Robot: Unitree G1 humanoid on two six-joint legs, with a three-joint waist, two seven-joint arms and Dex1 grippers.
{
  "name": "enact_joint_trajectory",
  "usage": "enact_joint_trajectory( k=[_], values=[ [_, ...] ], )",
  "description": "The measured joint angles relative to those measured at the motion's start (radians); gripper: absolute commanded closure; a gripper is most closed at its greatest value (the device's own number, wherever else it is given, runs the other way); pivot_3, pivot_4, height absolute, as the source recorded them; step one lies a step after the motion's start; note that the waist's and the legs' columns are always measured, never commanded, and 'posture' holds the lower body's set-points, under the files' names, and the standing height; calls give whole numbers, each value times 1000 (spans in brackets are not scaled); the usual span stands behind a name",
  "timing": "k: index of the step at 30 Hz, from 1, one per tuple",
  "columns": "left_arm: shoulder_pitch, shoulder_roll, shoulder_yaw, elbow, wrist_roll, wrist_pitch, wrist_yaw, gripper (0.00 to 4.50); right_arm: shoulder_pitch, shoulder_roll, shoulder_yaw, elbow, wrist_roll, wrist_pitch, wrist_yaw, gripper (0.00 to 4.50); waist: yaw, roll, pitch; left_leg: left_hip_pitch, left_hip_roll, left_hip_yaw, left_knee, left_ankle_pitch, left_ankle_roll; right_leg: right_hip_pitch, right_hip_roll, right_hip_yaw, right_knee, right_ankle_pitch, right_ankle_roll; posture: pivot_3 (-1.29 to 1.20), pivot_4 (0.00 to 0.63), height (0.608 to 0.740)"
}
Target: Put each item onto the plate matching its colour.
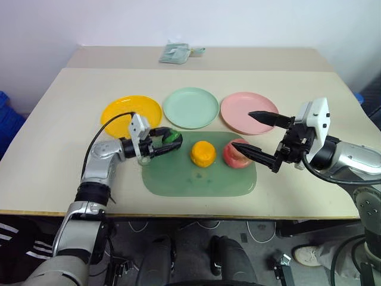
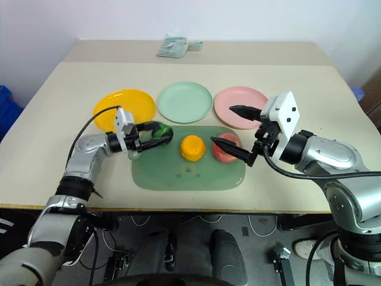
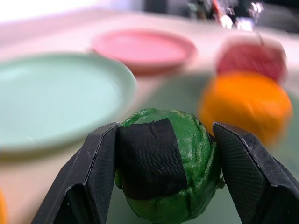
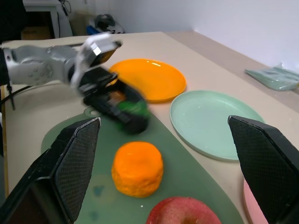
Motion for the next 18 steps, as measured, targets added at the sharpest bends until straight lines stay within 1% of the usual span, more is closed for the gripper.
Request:
enact_joint_trajectory(
  k=[1,3,5,7,10,14,16,18],
  values=[
    [-45,-13,9,7,1,1,44,1285,-2,0,1,4,-4,-6,1,0,0,0,0,0,0,0,0,0,0,0,0,0,0,2,3,0,150,740],
    [-130,-44,26,42,12,-6,126,1285,-9,4,12,8,-15,-16,1,0,-1,0,0,0,0,0,0,0,0,0,0,0,0,2,3,0,150,740],
    [-171,-57,26,67,33,-29,165,1285,-12,6,19,8,-21,-24,2,0,-5,0,0,1,-1,1,-1,0,0,0,0,0,0,2,4,0,150,740],
    [-174,-70,24,101,43,-50,173,1285,-12,5,19,9,-22,-25,2,0,-9,0,0,1,0,1,-1,0,0,0,1,0,0,2,4,0,150,740],
    [-220,-115,27,244,78,-64,263,1285,-12,5,19,16,-23,-28,4,0,-2,-1,1,1,0,-1,-1,0,0,0,2,0,1,2,4,0,150,740],
    [-375,-215,39,470,125,-122,456,1285,-34,22,31,34,-42,-37,-4,0,16,-4,2,-1,-1,-1,1,0,0,0,1,0,-1,3,6,0,150,740],
    [-429,-258,39,524,132,-145,492,1285,-56,26,40,45,-44,-36,-13,0,21,-4,2,-1,-1,0,0,-1,1,0,1,0,-3,3,7,0,150,740],
    [-459,-273,34,574,160,-165,522,1285,-74,25,40,58,-45,-3,-42,0,21,-4,2,-1,-1,0,0,-1,2,0,1,0,-2,3,7,0,150,740]
  ],
)
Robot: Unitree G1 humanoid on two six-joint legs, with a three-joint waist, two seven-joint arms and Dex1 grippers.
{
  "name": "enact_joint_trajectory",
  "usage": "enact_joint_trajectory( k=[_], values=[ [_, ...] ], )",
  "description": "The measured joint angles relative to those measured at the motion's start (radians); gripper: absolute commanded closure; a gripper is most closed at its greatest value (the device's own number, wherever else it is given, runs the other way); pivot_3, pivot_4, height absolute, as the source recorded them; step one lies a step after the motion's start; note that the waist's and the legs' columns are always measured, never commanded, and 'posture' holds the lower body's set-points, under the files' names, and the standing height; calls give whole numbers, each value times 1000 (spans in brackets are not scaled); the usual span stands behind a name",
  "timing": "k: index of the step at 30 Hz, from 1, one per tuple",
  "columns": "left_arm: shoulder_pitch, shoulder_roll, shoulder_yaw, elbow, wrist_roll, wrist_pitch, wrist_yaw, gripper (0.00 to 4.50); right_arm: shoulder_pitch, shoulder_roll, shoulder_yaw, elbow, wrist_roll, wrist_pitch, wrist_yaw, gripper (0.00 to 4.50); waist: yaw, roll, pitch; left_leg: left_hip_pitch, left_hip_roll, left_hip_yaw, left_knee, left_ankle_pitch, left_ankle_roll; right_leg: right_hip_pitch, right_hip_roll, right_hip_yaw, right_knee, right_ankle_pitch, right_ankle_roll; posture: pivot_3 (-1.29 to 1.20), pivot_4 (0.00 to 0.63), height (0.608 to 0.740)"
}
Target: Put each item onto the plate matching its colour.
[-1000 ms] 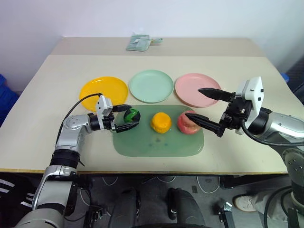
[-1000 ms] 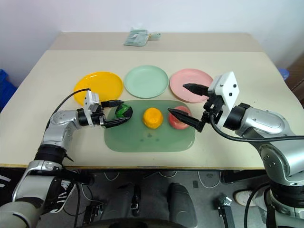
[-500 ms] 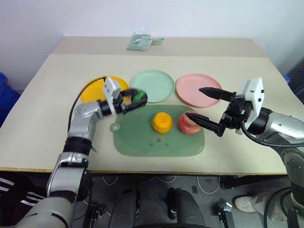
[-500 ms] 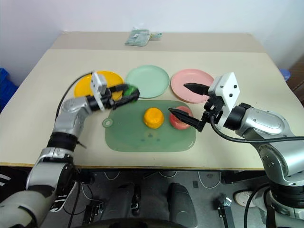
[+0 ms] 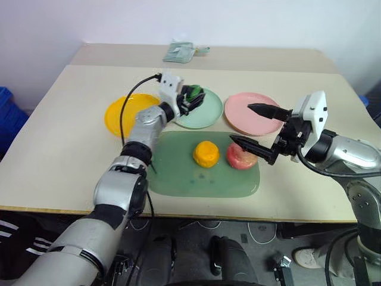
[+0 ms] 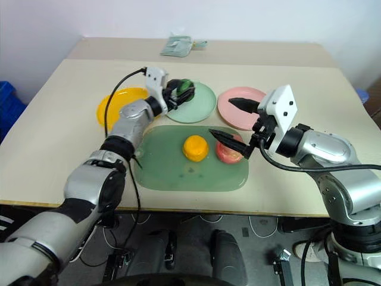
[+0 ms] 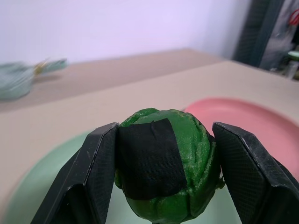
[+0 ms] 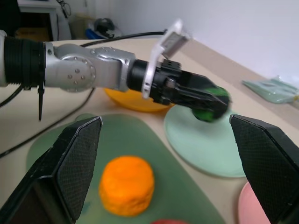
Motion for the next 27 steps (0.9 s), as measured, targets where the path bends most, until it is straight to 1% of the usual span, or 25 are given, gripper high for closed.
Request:
enact_joint_trajectory(
  k=[4,9,11,13,16,19,23,25,27],
  values=[
    [-2,-9,-7,74,42,-14,31,1285,-8,-3,8,77,-56,76,-92,0,0,0,0,0,0,0,-1,0,0,-2,0,0,2,0,0,0,150,740],
    [-6,-8,18,100,41,-2,44,1285,-3,2,16,83,-87,86,-119,0,0,0,0,0,0,0,0,0,0,-1,0,0,1,0,0,0,150,740],
    [-8,-8,34,102,41,10,61,761,-3,3,17,82,-90,88,-122,0,0,0,0,0,0,0,0,0,0,-1,0,0,1,0,0,0,150,740],
    [-8,-6,38,110,43,12,78,33,-3,5,17,82,-93,93,-123,0,1,0,0,0,0,0,0,0,0,-1,0,0,1,0,0,0,150,740],
    [-8,-3,44,114,48,13,95,33,-3,8,20,82,-94,93,-121,0,1,0,0,0,0,0,0,0,0,-1,0,0,1,0,0,0,150,740],
    [-7,13,38,109,53,-1,31,33,-3,11,20,82,-94,93,-118,0,0,0,0,0,0,0,0,0,0,-1,0,0,1,0,0,0,150,740],
    [-7,31,52,44,22,-10,-119,33,-7,13,24,83,-96,93,-113,0,1,0,0,0,0,0,0,0,0,-1,0,0,1,0,0,0,150,740],
    [1,45,54,-31,-16,13,-227,33,-8,13,25,83,-96,93,-109,0,0,0,0,0,0,0,0,0,0,-1,0,0,1,0,0,0,150,740],
    [44,65,52,-173,-77,59,-384,33,-9,13,25,83,-96,92,-106,0,-1,1,0,0,0,0,-1,0,0,-1,0,0,1,0,-1,0,150,740]
  ],
)
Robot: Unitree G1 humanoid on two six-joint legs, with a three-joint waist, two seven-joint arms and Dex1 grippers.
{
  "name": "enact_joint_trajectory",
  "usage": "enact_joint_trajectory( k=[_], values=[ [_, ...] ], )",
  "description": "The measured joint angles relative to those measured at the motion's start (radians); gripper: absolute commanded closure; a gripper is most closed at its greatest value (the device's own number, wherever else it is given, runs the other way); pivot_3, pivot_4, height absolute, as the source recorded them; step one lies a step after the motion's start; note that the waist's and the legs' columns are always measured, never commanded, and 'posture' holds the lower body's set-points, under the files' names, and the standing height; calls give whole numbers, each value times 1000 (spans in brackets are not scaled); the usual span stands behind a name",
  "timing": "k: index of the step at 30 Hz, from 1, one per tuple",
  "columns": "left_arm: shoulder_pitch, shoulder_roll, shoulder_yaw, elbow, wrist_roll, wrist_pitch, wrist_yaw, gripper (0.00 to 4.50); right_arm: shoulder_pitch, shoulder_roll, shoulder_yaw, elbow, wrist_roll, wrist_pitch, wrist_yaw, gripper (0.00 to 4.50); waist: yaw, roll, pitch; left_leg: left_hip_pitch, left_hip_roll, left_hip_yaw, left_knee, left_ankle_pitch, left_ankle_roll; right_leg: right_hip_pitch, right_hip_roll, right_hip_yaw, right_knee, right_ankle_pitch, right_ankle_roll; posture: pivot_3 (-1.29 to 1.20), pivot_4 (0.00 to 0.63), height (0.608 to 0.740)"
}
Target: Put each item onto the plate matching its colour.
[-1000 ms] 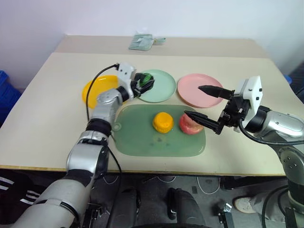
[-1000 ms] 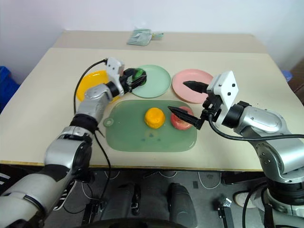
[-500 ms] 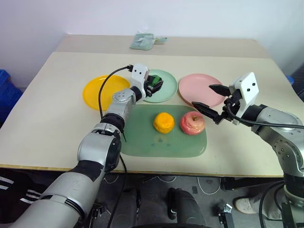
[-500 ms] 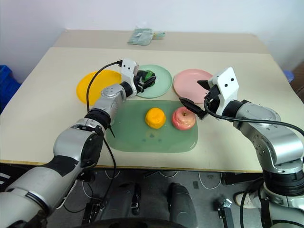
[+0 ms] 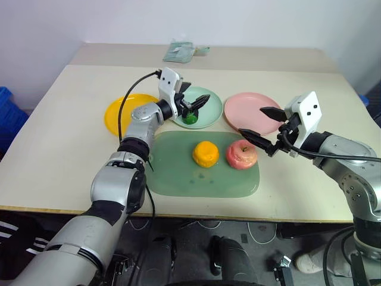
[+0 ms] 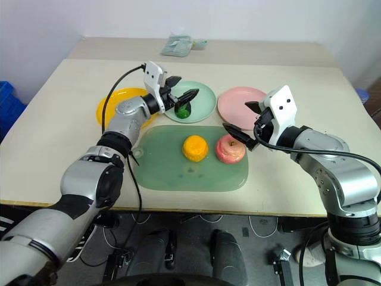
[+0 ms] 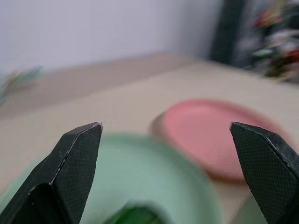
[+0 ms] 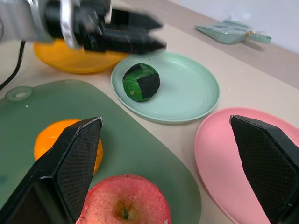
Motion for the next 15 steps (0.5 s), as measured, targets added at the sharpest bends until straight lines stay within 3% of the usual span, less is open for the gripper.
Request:
enact_joint_trajectory(
  k=[4,6,10,15],
  values=[
    [188,70,-45,-298,-145,218,-338,33,3,-1,-5,1,-1,-2,9,0,-21,1,-1,1,0,0,0,0,0,0,0,0,2,0,0,0,150,740],
    [251,95,-71,-366,-184,326,-424,33,8,-1,-6,0,-8,-8,16,0,-23,1,-1,0,0,-1,1,1,-1,0,0,0,3,0,0,0,150,740],
    [284,127,-136,-435,-173,360,-488,33,27,-2,-5,0,-21,-23,30,0,-22,1,-1,1,0,-2,2,1,-1,2,0,0,2,-2,-4,0,150,740],
    [289,93,-217,-406,-75,219,-462,33,55,-2,-17,-48,4,-36,75,0,-22,1,-1,1,0,-2,1,1,-1,1,0,0,1,-1,-3,0,150,740]
  ],
)
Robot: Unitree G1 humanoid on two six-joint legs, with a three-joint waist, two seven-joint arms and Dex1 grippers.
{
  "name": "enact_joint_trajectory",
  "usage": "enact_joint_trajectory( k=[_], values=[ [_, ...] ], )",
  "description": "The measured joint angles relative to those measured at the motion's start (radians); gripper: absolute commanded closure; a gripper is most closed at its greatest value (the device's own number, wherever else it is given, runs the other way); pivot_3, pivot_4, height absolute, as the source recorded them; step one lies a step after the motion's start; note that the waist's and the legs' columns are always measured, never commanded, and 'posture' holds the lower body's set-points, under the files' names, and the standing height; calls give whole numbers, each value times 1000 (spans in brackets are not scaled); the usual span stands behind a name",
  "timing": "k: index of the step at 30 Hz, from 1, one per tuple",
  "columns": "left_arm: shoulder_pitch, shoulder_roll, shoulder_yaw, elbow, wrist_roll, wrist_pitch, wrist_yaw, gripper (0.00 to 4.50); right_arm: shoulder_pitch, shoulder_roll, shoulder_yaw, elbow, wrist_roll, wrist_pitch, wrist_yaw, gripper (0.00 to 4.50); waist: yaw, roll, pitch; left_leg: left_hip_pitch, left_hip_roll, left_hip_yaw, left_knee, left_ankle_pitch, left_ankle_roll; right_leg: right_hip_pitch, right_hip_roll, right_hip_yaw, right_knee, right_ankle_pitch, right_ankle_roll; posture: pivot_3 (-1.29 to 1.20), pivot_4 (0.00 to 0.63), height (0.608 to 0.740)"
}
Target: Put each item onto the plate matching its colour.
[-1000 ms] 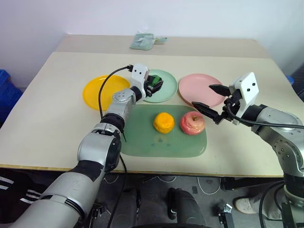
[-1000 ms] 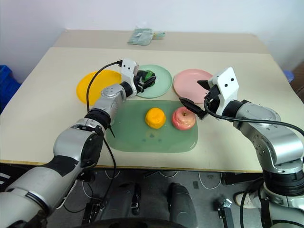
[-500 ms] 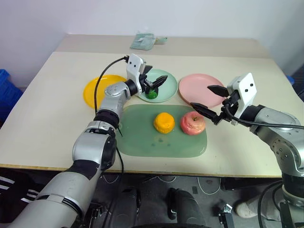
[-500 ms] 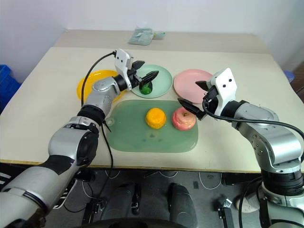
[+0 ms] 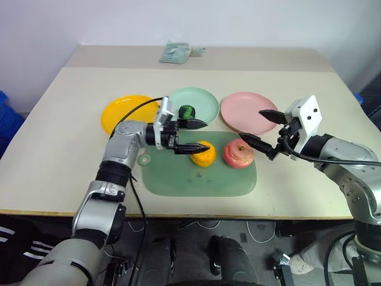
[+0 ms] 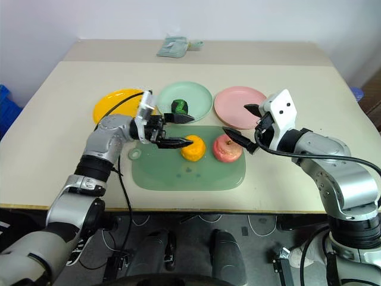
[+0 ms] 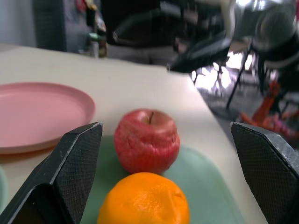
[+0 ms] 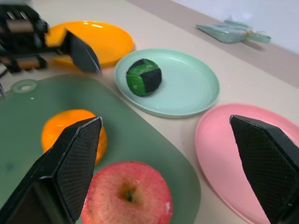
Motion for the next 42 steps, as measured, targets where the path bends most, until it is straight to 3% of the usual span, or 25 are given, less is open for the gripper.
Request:
enact_joint_trajectory(
  k=[7,18,23,30,38,42],
  values=[
    [0,-28,-28,105,68,-132,39,33,74,-13,-39,-139,118,-8,98,0,-2,0,0,0,0,0,0,0,0,0,0,0,0,0,0,0,150,740],
    [-5,-29,-48,220,139,-242,58,33,159,-76,-35,-151,83,-36,125,0,1,0,0,0,0,0,0,0,0,0,0,0,0,0,-1,0,150,740],
    [-5,-49,-44,231,134,-229,53,1484,164,-99,-15,-150,34,-65,135,0,-2,0,0,0,0,0,0,0,0,0,0,0,0,0,-1,0,150,740],
    [-5,-43,-1,229,110,-200,89,1505,145,-92,-10,-150,31,-75,127,0,0,0,0,0,0,-1,0,0,0,0,0,0,0,0,-1,0,150,740],
    [-84,-25,235,217,-21,-88,399,1505,50,-30,-16,-84,10,-82,40,0,-1,-1,1,0,0,-1,0,0,0,0,0,0,0,2,3,0,150,740],
    [-104,41,307,283,-5,-156,595,1505,-3,-2,-4,-7,-43,-104,-1,0,-4,-1,1,1,0,0,0,0,0,0,0,0,1,2,3,0,150,740]
  ],
)
